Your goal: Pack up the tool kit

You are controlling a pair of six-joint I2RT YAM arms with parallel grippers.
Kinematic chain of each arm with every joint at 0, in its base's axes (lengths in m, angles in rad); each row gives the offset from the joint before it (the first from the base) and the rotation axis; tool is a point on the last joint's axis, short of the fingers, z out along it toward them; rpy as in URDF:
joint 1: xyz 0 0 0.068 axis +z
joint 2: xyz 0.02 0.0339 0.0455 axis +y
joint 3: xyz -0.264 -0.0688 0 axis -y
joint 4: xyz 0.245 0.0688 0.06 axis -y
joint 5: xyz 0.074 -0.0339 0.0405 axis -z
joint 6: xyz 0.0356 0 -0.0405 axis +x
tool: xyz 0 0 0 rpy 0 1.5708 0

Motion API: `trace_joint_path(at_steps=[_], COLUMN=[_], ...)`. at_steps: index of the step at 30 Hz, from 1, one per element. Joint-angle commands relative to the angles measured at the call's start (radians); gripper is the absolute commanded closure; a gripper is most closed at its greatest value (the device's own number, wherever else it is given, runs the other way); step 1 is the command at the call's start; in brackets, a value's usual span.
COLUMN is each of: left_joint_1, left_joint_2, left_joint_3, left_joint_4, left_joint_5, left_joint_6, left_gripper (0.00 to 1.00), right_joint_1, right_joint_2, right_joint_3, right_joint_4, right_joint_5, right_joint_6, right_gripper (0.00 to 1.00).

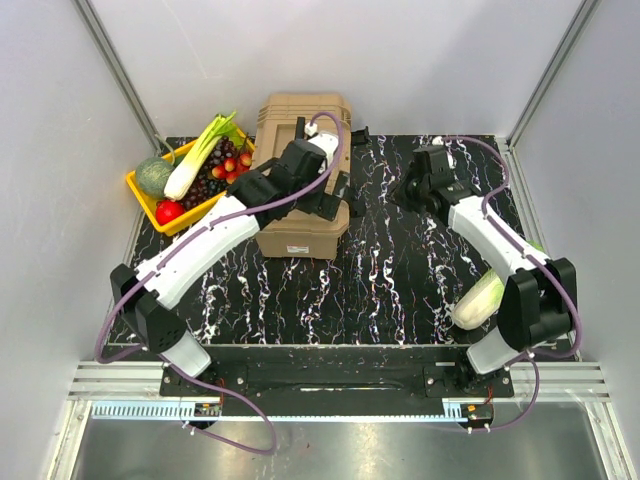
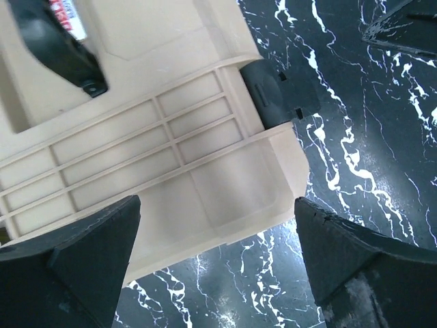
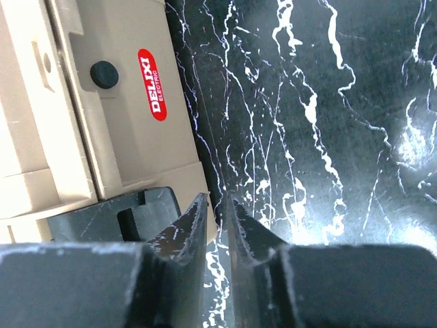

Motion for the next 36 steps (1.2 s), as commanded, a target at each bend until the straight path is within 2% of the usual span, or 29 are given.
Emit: trace_joint_path(at_steps=[1, 4, 8, 11, 14, 20, 25, 36], left_joint_1=[0.045, 0.119, 0.237, 0.317, 0.372, 0.382, 0.382, 0.382], left_joint_2=[-0.088, -0.116, -0.143, -0.179, -0.217, -0.219, -0.2, -0.217], left_joint_3=[0.051, 0.012, -0.067, -0.17, -0.27, -0.359, -0.416, -0.485], left_joint_4=[-0.013, -0.013, -0.024, 0.011, 0.077, 0.107, 0.108, 0.139], left_joint_5=[-0.039, -0.062, -0.051, -0.06, 0.012, 0.116, 0.22, 0.311], left_joint_6=[-0.019, -0.045, -0.095, -0.126, -0.112, -0.089, -0.105, -0.106], left_gripper=[0.01, 0.01, 0.01, 0.01, 0.01, 0.01, 0.01, 0.01], right_joint_1=[0.023, 0.059, 0.109, 0.131, 0.146, 0.175, 0.198, 0.217], right_joint_2=[0.076, 0.136, 0.236, 0.306, 0.375, 0.484, 0.529, 0.517], right_joint_3=[0.133, 0.222, 0.359, 0.433, 0.5, 0.611, 0.634, 0.528], right_joint_4=[-0.158, -0.227, -0.328, -0.388, -0.442, -0.514, -0.496, -0.229], right_joint_5=[0.035, 0.055, 0.102, 0.131, 0.141, 0.131, 0.078, -0.117], right_joint_6=[-0.171, -0.257, -0.323, -0.346, -0.376, -0.422, -0.426, -0.348], right_gripper=[0.83, 0.93, 1.0, 1.0, 1.0, 1.0, 1.0, 1.0])
